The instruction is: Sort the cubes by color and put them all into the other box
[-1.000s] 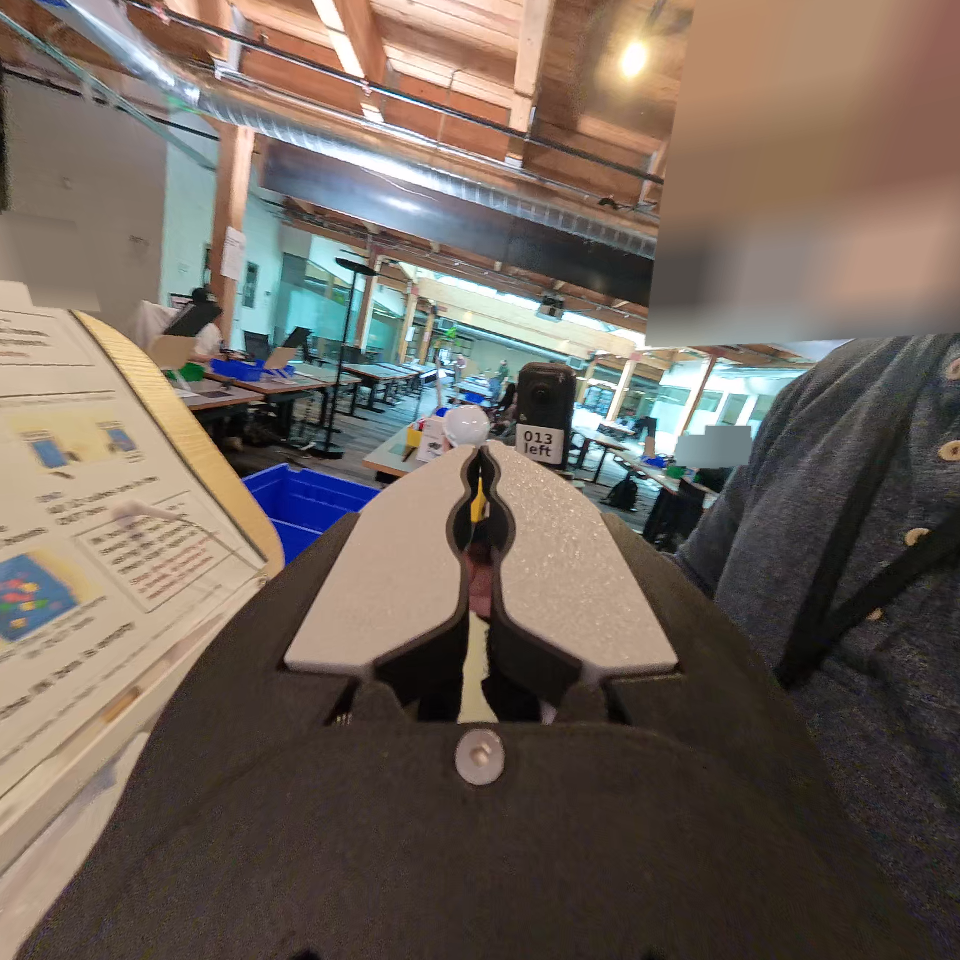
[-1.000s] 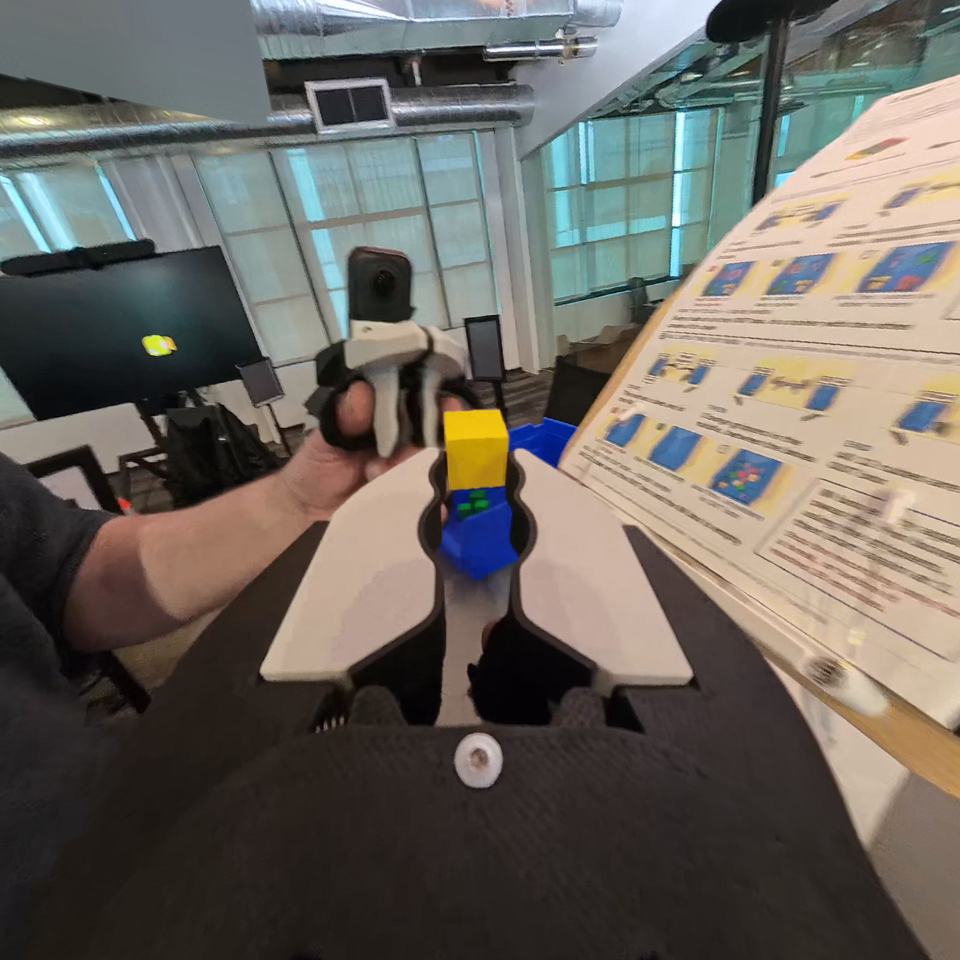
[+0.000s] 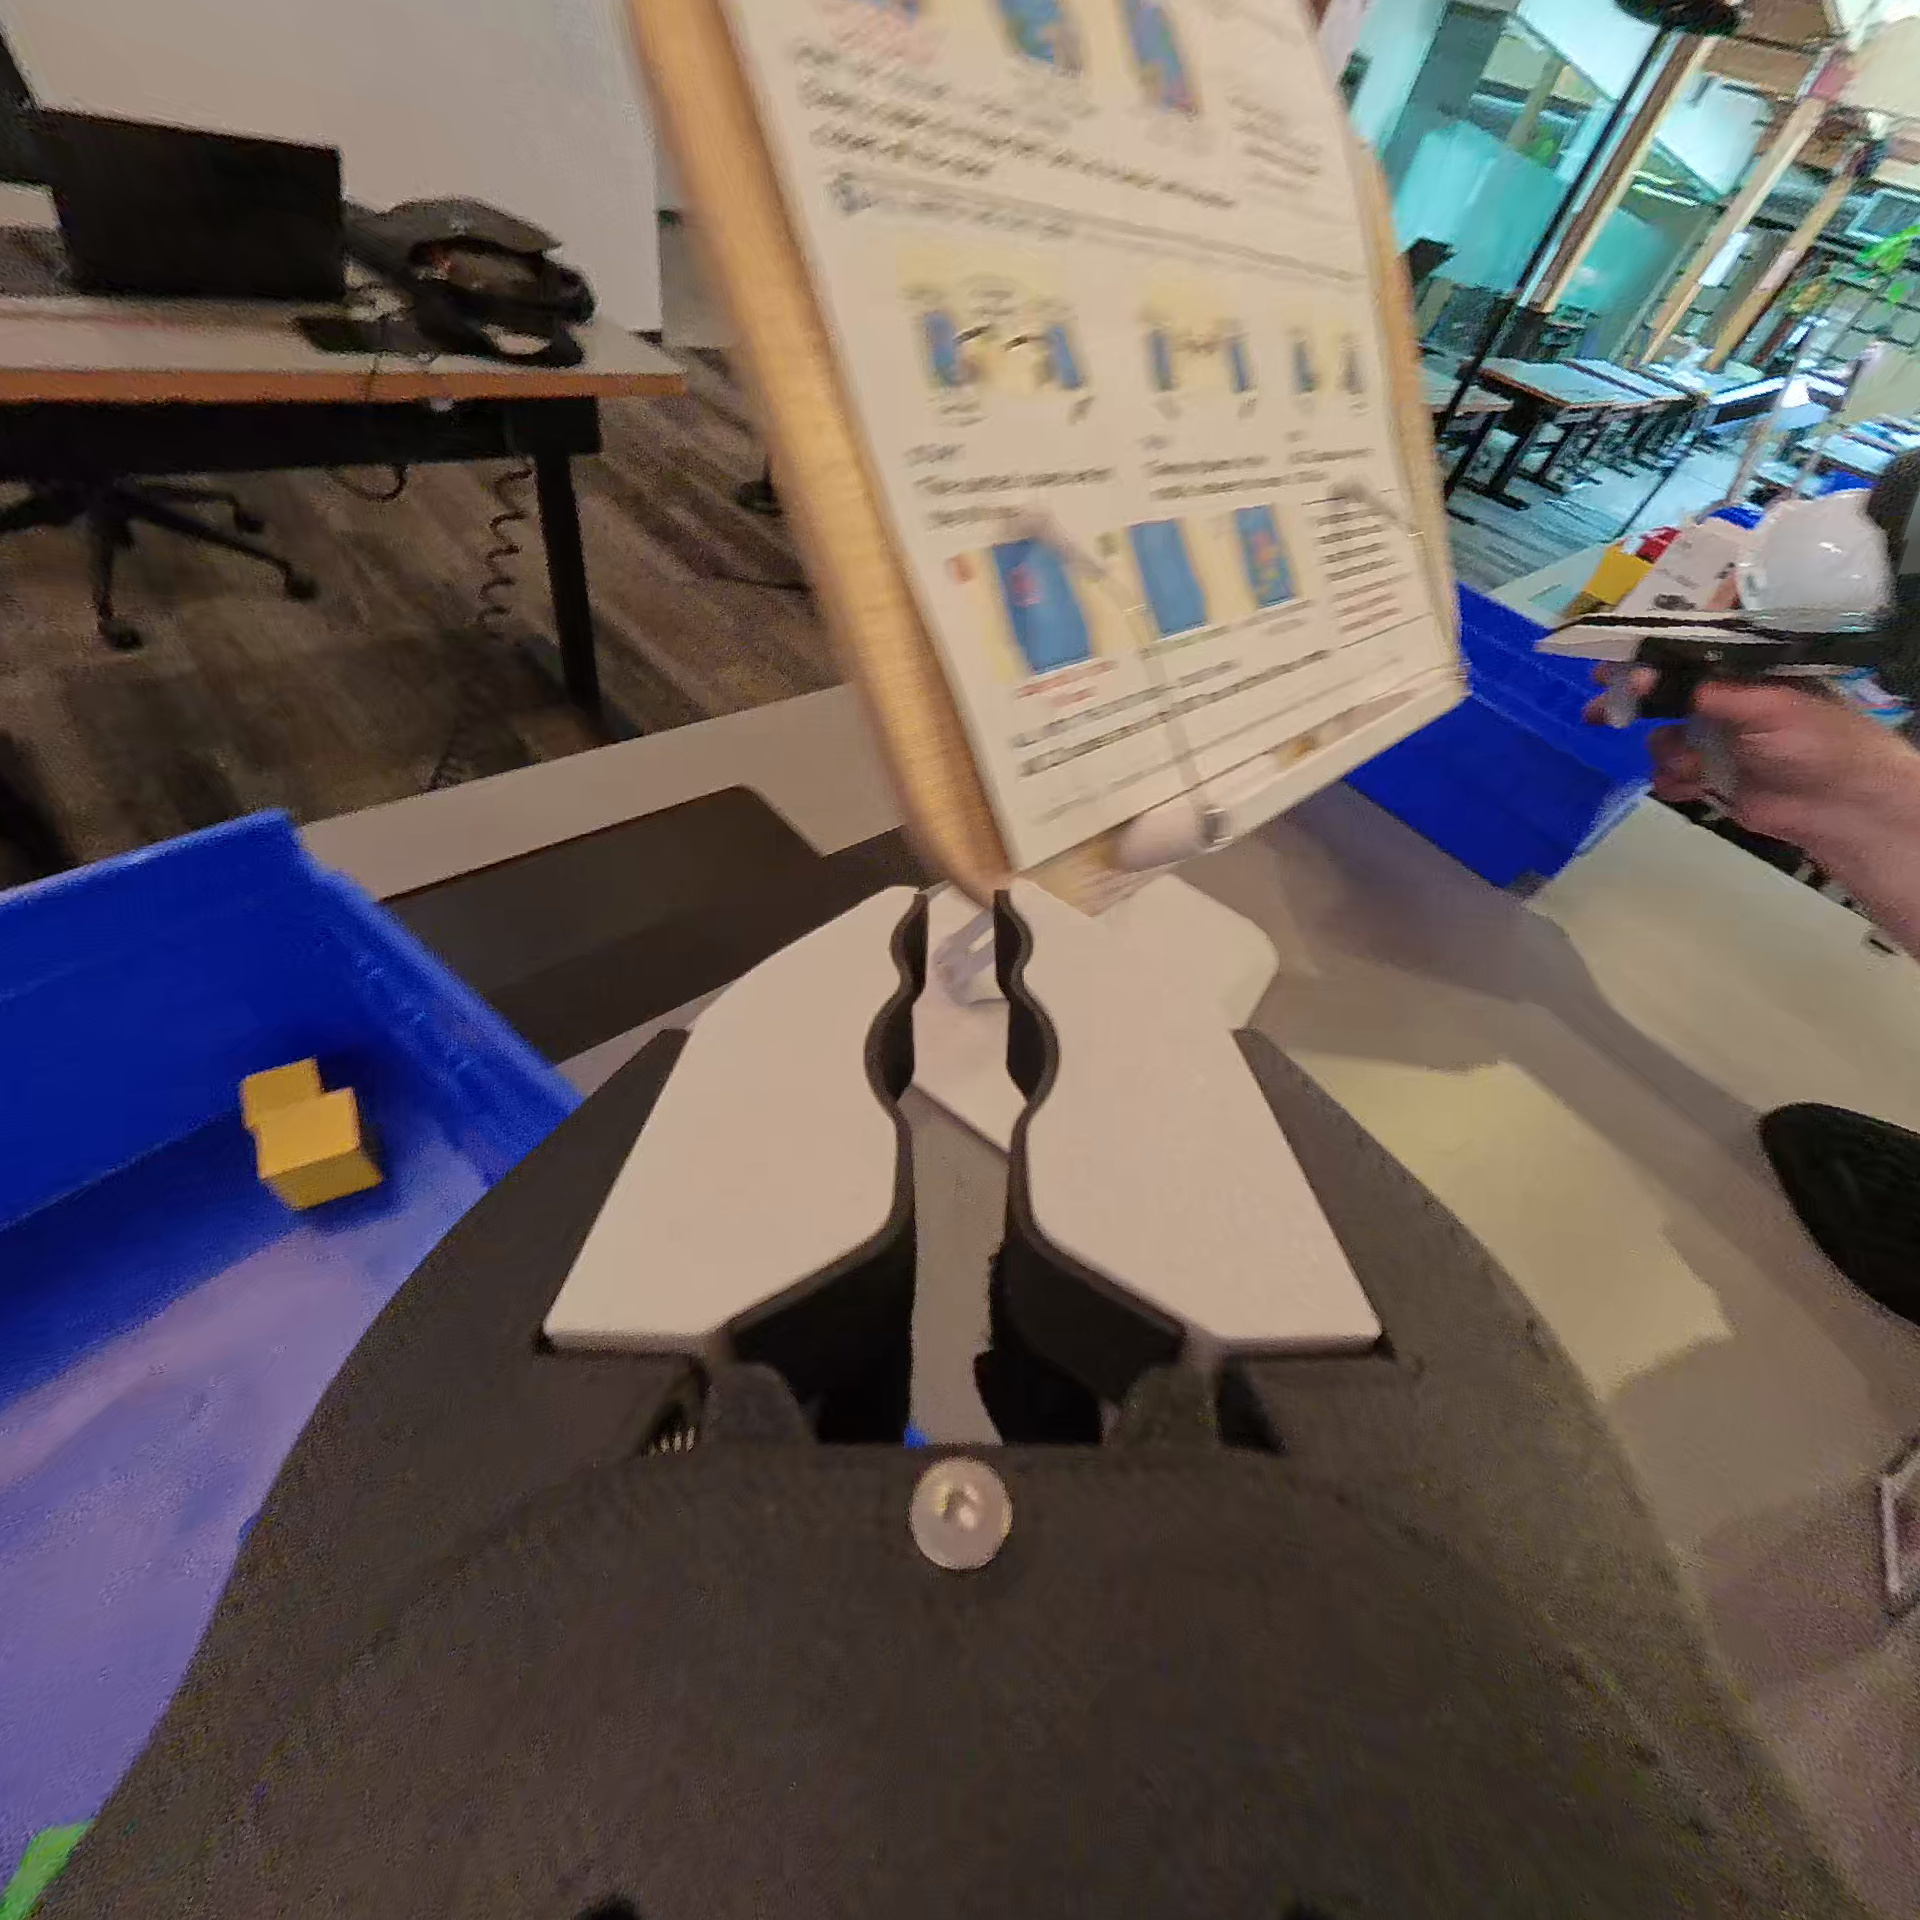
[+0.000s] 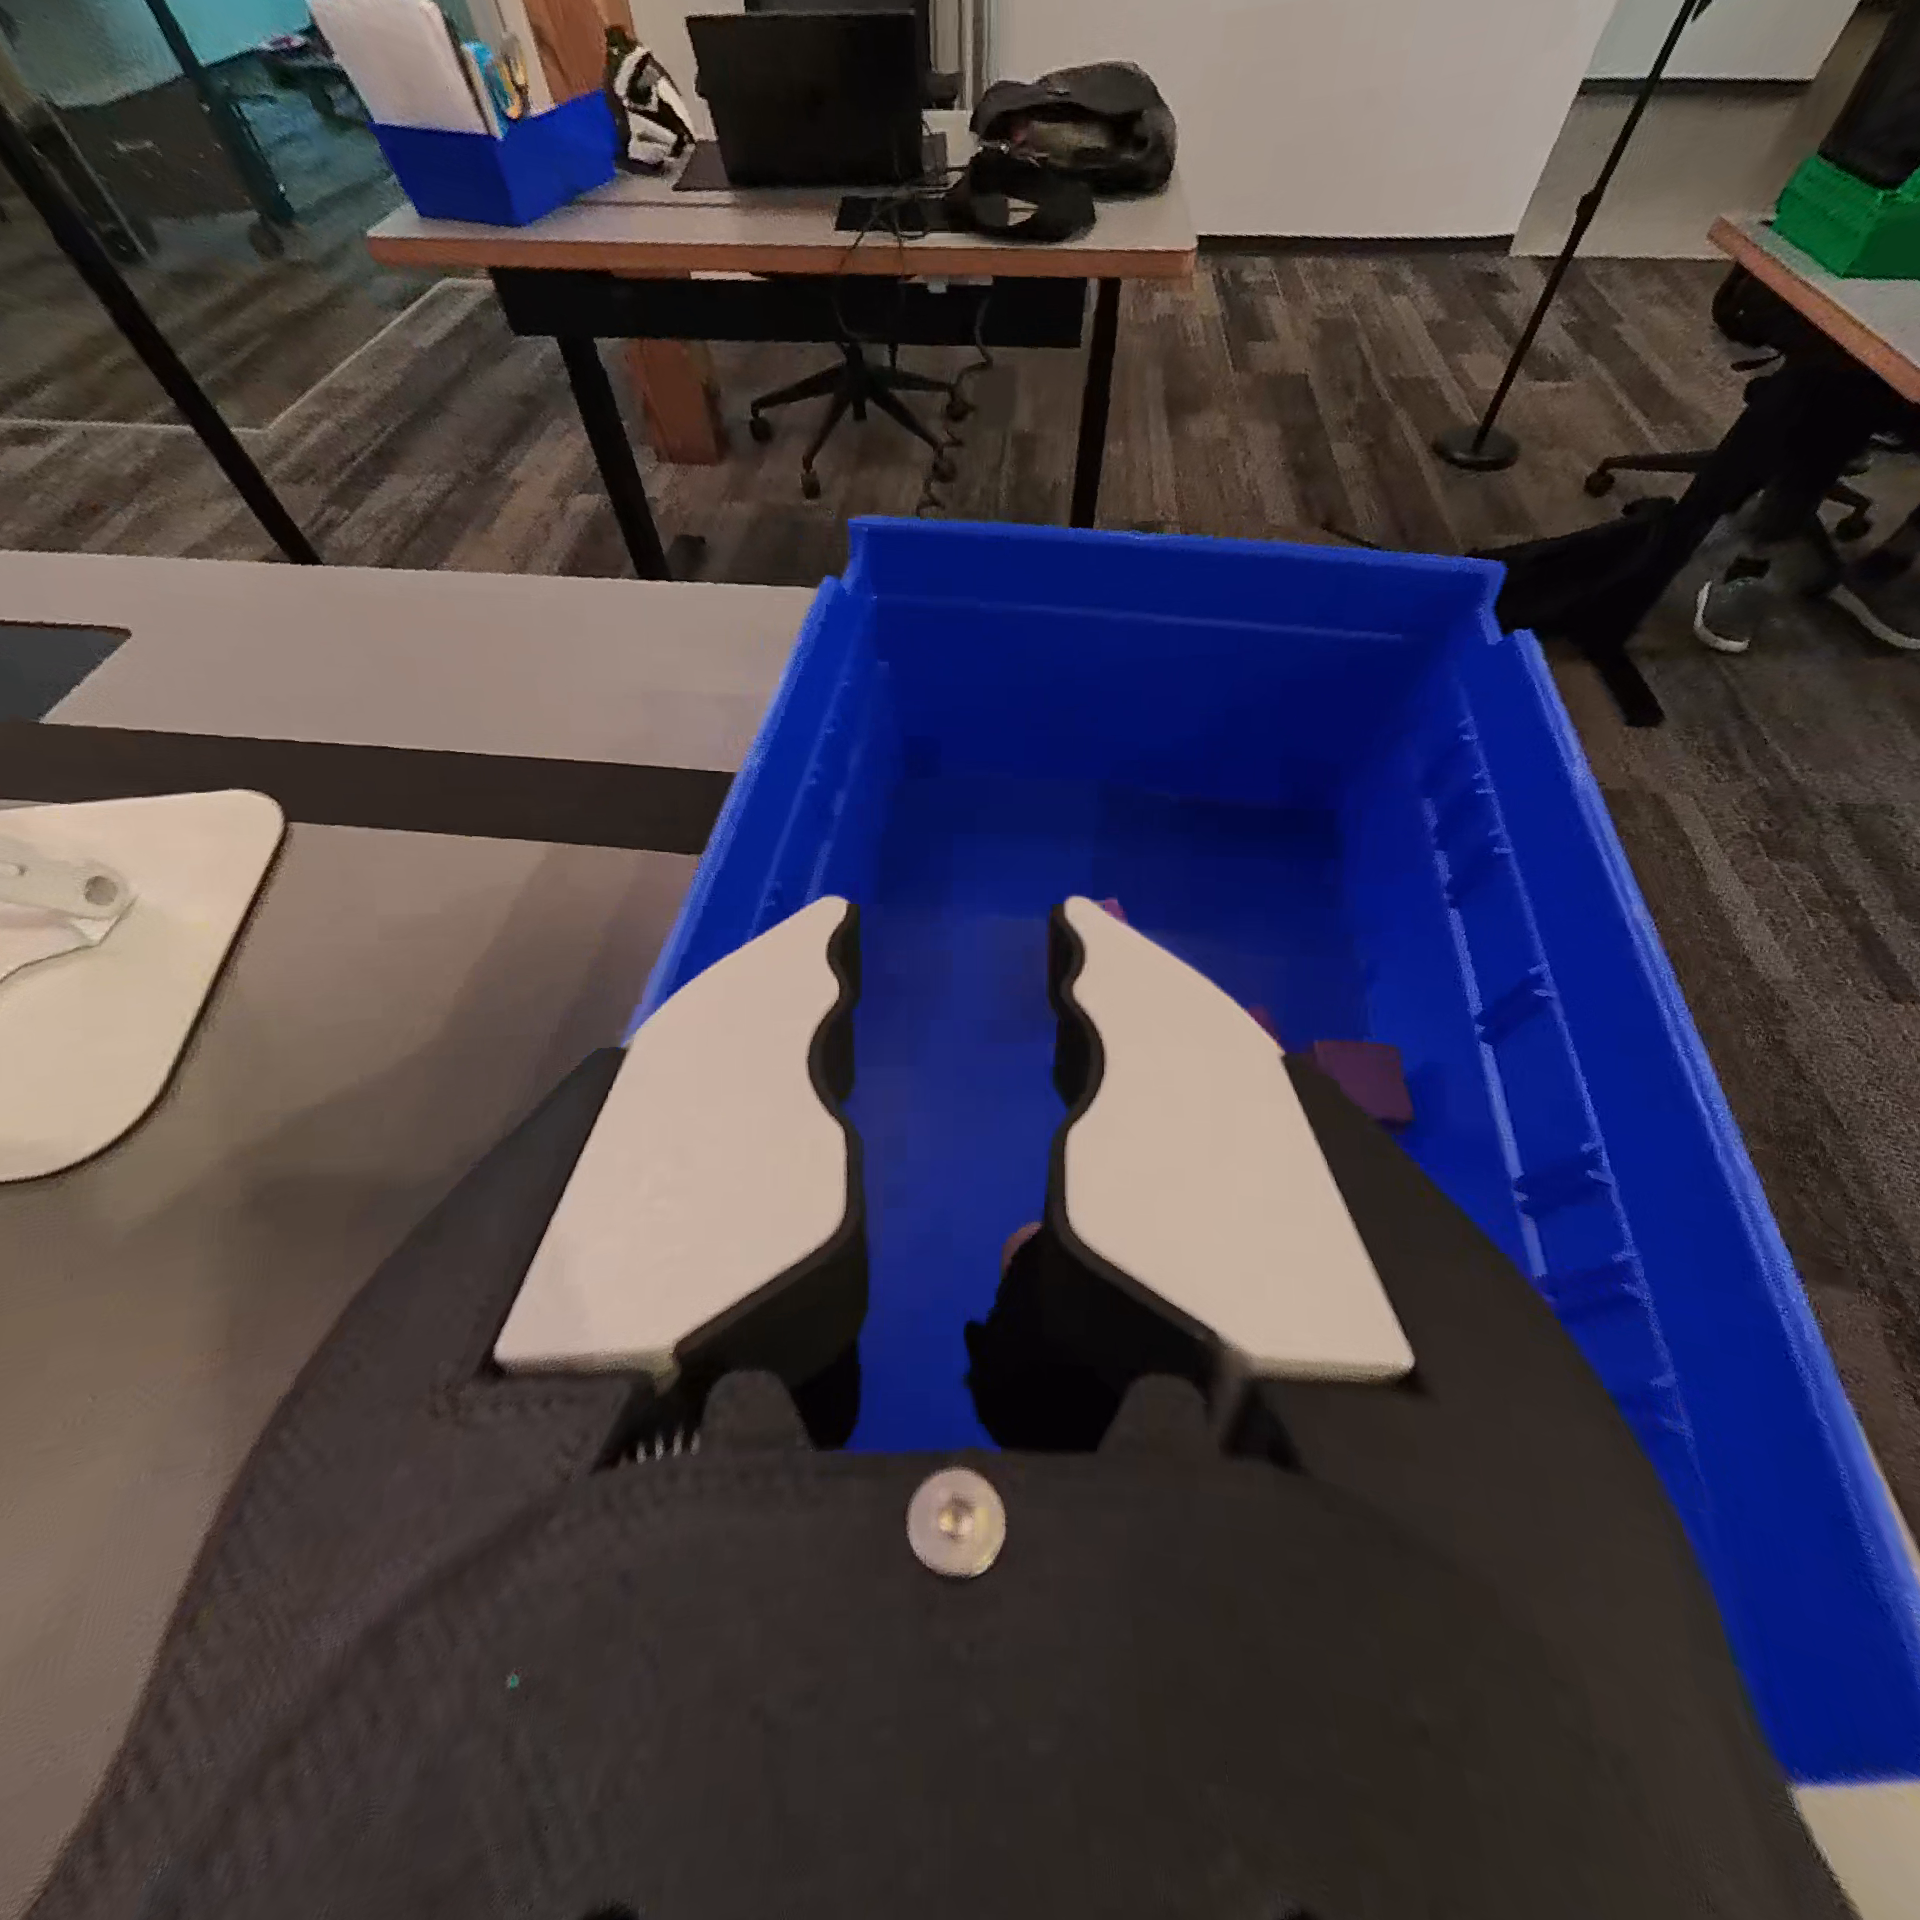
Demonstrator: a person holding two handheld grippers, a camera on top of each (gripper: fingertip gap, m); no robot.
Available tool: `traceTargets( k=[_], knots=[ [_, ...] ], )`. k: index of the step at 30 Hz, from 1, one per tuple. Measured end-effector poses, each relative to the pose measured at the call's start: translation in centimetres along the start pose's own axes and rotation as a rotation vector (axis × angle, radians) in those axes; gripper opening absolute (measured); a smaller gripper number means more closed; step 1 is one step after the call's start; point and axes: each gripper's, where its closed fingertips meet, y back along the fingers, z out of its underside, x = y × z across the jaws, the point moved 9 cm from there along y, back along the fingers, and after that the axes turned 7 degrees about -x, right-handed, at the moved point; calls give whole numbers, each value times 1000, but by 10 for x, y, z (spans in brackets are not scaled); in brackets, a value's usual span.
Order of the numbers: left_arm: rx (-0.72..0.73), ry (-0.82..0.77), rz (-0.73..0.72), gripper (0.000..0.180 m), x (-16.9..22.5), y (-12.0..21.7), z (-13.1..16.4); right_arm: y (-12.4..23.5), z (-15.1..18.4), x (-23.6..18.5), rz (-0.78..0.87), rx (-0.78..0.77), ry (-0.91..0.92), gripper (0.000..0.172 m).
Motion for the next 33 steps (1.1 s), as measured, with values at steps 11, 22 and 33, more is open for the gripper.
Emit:
traceTargets(
  k=[11,22,33],
  knots=[
    [-306,-52,-256,31,-120,-27,41,28,-19,-41,-87,66,31,28],
    [-384,96,-312,59,-175,-73,68,33,-29,-61,-115,91,46,26],
    [-503,178,-368,30,-195,-91,88,29,-33,-75,-152,93,69,25]
  ],
)
